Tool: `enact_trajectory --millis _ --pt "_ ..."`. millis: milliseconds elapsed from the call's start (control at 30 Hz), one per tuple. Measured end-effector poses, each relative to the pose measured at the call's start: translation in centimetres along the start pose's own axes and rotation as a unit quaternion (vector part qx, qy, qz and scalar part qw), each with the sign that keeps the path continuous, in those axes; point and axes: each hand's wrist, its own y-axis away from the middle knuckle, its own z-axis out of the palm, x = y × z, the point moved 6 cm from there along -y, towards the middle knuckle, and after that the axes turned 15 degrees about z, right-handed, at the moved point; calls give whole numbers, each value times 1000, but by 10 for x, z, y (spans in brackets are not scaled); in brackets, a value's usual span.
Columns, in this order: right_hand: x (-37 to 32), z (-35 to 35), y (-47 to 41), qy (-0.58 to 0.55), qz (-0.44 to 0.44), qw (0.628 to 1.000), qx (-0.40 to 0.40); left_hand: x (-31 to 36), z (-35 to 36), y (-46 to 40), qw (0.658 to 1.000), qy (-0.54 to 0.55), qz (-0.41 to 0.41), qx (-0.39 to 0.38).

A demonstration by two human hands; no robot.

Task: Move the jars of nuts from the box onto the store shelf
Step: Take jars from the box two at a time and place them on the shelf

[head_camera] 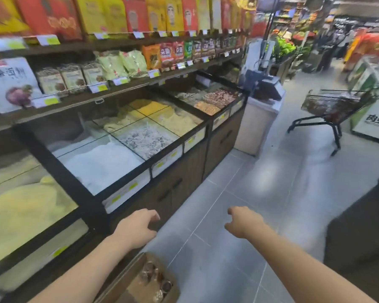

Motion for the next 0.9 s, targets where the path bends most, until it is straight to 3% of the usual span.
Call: enact_trajectory --millis 300,467,667,900 --pt "-145 25 -91 104 -149 982 -44 -94 24 1 982 64 -176 2" --pt "-203 67 -138 146 -211 964 -74 -140 74 -13 959 108 -262 -3" --pt "-254 189 -195 169 -253 944 -127 -206 226 -24 924 175 -338 -39" --pt "-286 402 -257 215 -250 923 -199 -303 438 -40 875 234 -416 -83"
